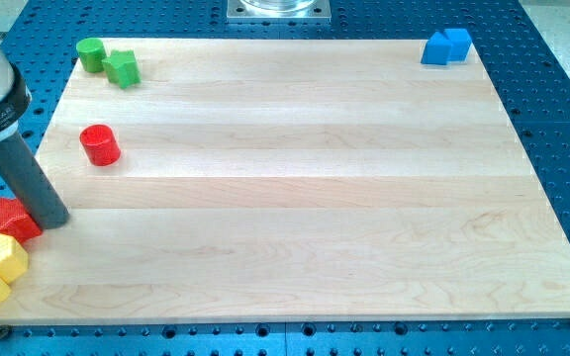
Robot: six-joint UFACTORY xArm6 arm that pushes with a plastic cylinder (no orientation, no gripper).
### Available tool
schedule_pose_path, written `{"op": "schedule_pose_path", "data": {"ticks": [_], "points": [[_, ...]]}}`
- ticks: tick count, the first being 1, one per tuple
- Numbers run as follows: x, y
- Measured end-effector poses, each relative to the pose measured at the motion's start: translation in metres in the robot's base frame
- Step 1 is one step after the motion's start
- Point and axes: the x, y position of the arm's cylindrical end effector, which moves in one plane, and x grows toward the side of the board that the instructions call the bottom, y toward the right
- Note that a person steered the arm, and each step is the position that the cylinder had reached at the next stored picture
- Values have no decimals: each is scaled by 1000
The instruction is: Put the red circle above the red star
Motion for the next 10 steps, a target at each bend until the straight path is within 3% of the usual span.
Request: {"op": "schedule_pose_path", "data": {"ticks": [1,2,3,4,6,7,10], "points": [[-10,19],[-62,108],[-118,113],[-123,75],[-80,11],[-107,13],[-76,-37]]}}
